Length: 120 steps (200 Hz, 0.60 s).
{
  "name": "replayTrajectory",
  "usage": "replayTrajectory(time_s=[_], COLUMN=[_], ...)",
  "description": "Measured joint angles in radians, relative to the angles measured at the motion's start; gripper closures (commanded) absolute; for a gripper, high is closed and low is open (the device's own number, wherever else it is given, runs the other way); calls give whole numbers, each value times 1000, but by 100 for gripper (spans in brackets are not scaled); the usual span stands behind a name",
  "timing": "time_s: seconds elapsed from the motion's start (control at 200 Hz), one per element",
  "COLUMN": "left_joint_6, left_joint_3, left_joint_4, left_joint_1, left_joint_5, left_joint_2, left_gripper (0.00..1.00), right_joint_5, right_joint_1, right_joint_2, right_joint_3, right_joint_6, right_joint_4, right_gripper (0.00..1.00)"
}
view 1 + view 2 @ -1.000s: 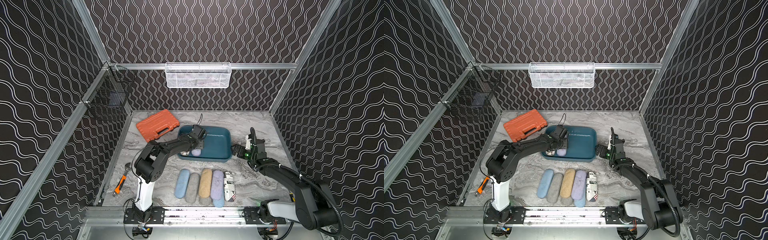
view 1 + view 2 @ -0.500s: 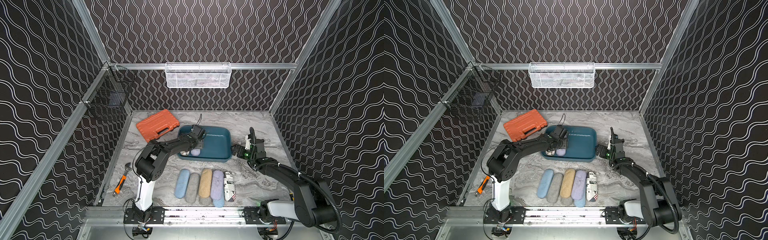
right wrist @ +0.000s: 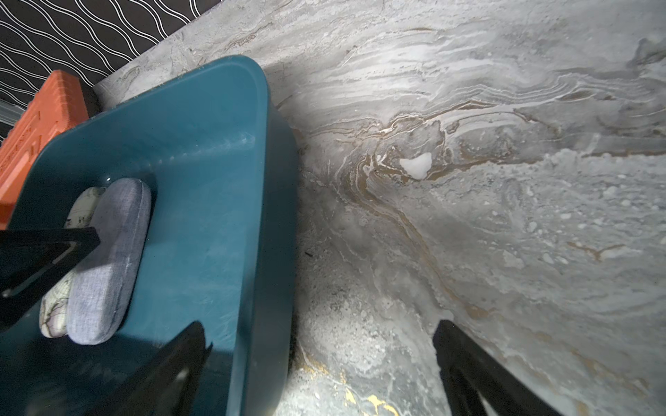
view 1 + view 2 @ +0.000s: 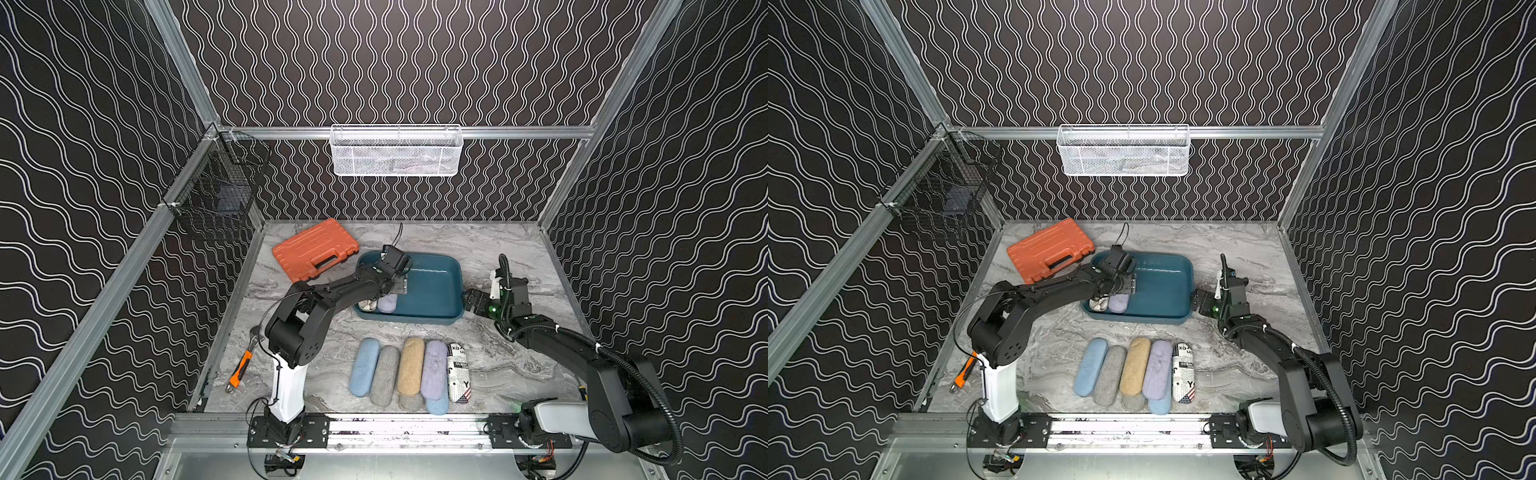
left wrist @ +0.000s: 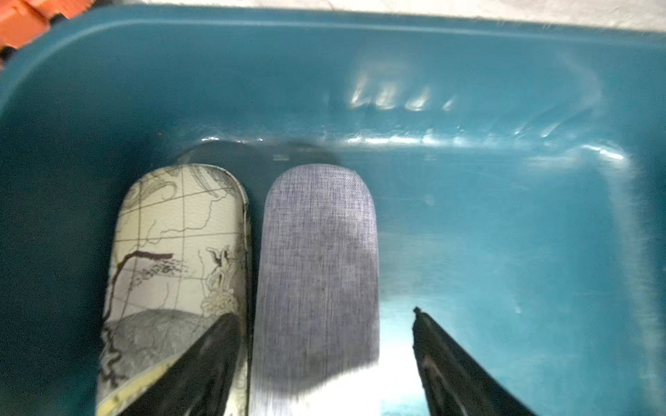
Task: Put the glasses cases into the storage boxes
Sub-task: Place the glasses case in the storage box.
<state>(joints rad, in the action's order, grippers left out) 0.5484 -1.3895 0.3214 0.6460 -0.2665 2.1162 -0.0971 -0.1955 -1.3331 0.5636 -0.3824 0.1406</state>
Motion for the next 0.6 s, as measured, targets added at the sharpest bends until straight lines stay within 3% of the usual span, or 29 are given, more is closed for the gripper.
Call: replayTrajectory(time_s=[0.325, 0.601], left_joint_6=[11, 26], left_joint_3=[101, 317], left_joint_4=[-23, -19], left_joint_1=[14, 118], left_joint_5=[70, 195], left_joint_2=[-224, -458], left_gripper=[20, 18], right_joint_5=[3, 3], right_joint_1=[0, 0], right_joint_2=[0, 0], right_joint_3=[3, 4], right_joint_6=[1, 1], right_joint_4=[-1, 0], right_gripper=[0, 0])
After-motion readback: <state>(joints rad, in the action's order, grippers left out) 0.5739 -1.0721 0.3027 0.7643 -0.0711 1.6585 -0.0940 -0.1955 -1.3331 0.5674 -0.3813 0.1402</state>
